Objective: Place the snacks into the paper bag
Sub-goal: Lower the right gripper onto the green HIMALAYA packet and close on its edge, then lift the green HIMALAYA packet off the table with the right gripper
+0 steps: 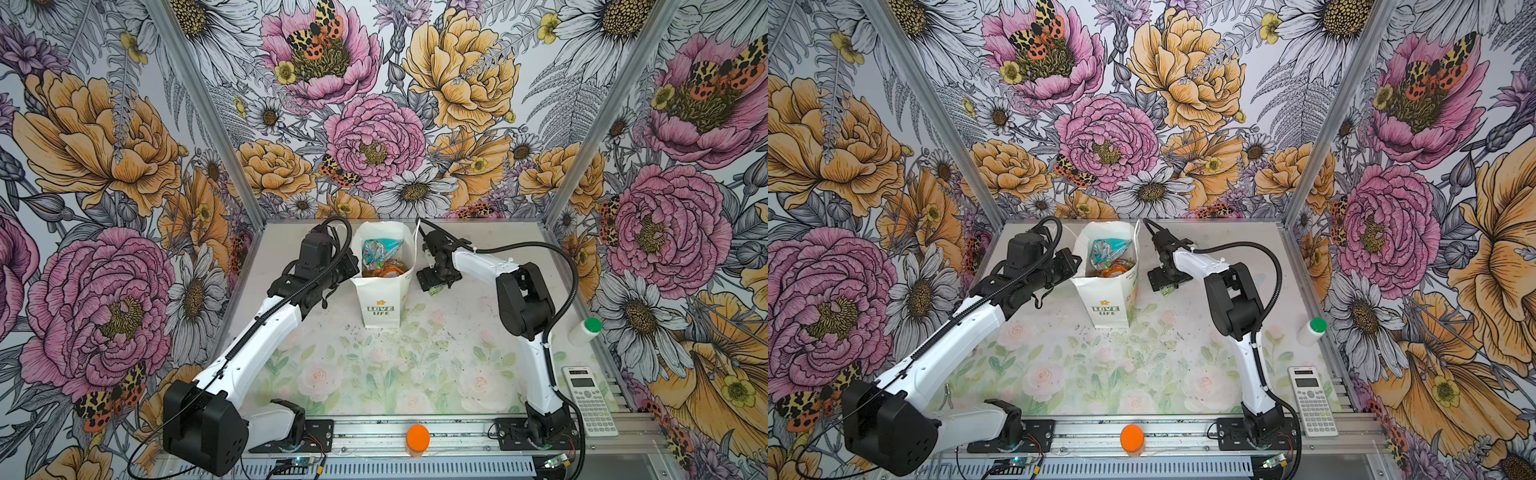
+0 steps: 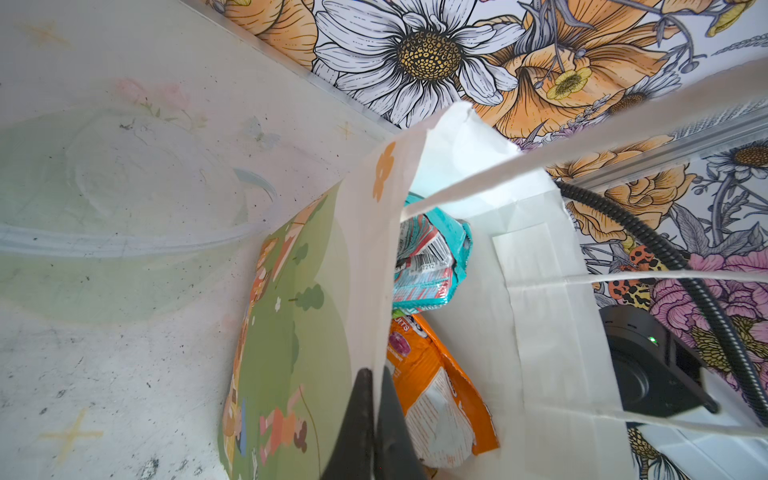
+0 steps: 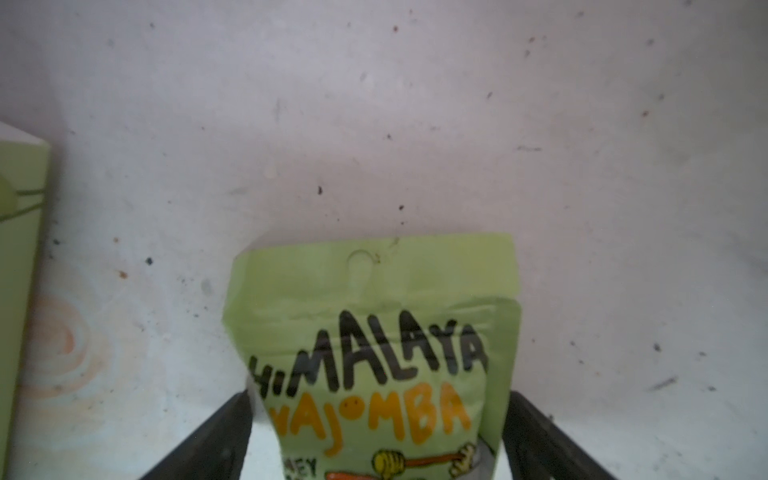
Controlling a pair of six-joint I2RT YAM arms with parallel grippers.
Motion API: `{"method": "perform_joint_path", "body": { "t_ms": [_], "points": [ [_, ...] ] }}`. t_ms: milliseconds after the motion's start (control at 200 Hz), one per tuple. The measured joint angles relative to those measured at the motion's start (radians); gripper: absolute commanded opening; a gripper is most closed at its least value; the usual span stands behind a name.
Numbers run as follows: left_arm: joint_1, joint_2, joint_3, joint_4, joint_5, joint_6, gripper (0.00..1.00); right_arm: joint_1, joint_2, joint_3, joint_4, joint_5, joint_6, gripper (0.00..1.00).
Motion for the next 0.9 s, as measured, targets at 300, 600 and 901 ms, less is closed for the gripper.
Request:
{"method": "perform_joint_path", "body": {
  "t_ms": [300, 600, 901],
  "points": [
    [0.0, 0.0, 0.0, 0.0, 0.0, 0.0, 0.0, 0.0, 0.0, -0.01, 0.014, -0.008, 0.012, 0.81],
    [0.0, 0.0, 0.0, 0.0, 0.002, 0.0, 0.0, -0.002, -0.008, -0.027, 0.038, -0.006, 0.028, 0.59],
    [0.0, 0.0, 0.0, 0.0, 0.003, 0.0, 0.0, -0.005, -0.008, -0.028, 0.042, -0.009, 0.035, 0.41]
  ]
}}
